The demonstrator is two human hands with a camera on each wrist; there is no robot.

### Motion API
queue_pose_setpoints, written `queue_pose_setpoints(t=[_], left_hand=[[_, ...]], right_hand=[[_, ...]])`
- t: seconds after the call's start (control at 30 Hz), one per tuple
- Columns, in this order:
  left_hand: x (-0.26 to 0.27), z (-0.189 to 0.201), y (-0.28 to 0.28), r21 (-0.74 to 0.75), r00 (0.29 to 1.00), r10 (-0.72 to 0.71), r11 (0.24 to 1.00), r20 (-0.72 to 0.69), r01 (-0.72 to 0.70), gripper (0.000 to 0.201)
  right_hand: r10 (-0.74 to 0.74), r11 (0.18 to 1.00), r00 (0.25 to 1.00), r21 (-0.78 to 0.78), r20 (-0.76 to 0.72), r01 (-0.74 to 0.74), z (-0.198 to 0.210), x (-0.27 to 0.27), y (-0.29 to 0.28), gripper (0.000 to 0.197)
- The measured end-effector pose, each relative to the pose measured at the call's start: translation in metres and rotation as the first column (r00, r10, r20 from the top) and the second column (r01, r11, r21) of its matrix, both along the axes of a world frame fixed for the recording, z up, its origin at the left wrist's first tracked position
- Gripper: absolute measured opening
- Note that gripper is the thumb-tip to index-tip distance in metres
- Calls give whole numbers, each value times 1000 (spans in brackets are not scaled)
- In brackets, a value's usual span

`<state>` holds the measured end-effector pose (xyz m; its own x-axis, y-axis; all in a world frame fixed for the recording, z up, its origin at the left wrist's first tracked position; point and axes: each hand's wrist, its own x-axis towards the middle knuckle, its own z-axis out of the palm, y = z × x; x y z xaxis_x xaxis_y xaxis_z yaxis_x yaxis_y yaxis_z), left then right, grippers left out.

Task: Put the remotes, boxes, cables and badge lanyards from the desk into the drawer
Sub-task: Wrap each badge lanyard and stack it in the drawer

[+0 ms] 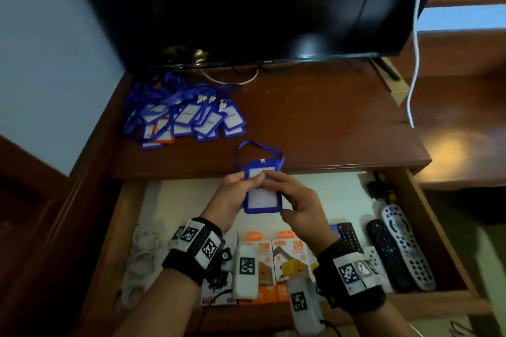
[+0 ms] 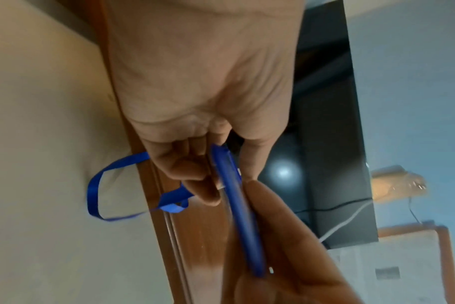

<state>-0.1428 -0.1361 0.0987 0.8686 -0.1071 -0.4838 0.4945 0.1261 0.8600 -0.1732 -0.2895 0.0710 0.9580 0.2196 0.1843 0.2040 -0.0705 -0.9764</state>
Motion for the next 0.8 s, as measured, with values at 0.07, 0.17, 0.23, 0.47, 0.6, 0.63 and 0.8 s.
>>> queue_pose_setpoints(t=[0.07, 0.17, 0.23, 0.47, 0.6, 0.63, 0.8], left_hand=[[-8, -1, 6, -15, 999, 52, 999, -5, -52, 23], [-15, -2, 17, 1, 996, 75, 997, -43, -75, 26], [-17, -2, 24, -1, 995, 77, 997, -62, -77, 27], [-18, 14, 45, -117, 992, -117, 986, 46, 121, 37], [-15, 24, 65, -202, 989, -108, 971, 100, 127, 42], [-14, 24, 70, -220, 989, -100, 968, 105, 121, 43], [-9, 23, 89, -237, 990, -17, 970, 141, 51, 47]], right_hand=[[59, 992, 995, 114, -85, -49, 2, -3, 3, 68], [-15, 987, 993, 155, -120, 34, 6, -4, 8, 51], [-132, 980, 983, 134, -126, 149, 6, 0, 10, 40], [-157, 958, 943, 188, -292, 217, 18, 10, 36, 25], [-64, 952, 924, 254, -377, 169, 21, 8, 66, 38], [-50, 948, 923, 272, -381, 164, 22, 7, 73, 41], [15, 956, 917, 274, -398, 104, 27, 5, 101, 39]])
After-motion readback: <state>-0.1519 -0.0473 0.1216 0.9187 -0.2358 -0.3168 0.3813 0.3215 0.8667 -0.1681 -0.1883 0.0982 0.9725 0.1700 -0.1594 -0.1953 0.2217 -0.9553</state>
